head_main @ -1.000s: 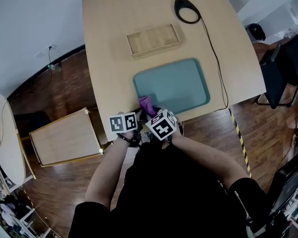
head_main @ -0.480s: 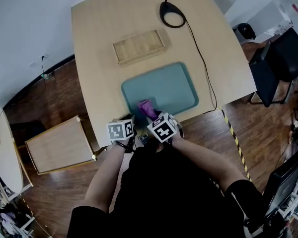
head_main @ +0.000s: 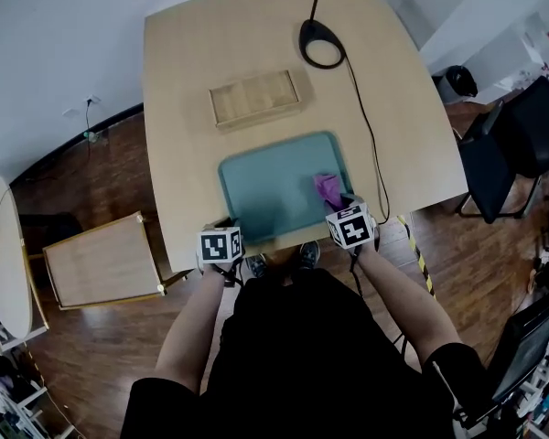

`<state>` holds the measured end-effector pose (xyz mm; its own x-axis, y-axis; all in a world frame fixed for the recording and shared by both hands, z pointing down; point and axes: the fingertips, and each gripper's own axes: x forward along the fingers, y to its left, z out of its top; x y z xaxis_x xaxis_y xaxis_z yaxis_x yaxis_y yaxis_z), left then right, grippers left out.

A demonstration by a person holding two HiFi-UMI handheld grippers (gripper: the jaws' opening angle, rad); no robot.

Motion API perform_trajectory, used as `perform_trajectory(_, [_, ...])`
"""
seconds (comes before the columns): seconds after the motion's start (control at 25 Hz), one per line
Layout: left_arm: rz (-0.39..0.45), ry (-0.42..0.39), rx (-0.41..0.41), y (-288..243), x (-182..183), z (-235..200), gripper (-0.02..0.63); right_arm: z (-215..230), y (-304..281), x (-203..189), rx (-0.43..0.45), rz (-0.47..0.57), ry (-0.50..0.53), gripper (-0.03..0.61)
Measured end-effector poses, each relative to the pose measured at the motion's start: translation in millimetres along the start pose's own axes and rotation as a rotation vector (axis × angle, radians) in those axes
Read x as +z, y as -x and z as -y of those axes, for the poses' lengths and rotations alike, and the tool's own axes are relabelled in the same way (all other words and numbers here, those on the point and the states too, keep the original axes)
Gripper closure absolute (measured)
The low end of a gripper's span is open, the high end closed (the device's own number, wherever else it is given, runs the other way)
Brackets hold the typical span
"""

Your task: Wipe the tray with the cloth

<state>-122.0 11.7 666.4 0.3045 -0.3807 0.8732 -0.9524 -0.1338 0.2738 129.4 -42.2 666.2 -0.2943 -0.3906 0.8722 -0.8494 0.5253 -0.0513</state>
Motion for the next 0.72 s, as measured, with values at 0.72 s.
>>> perform_trajectory(0.72, [-0.009,0.14,-0.024,4,-7,4,0.535,-49,-15,127,0.225,0.078,0.574,0.468])
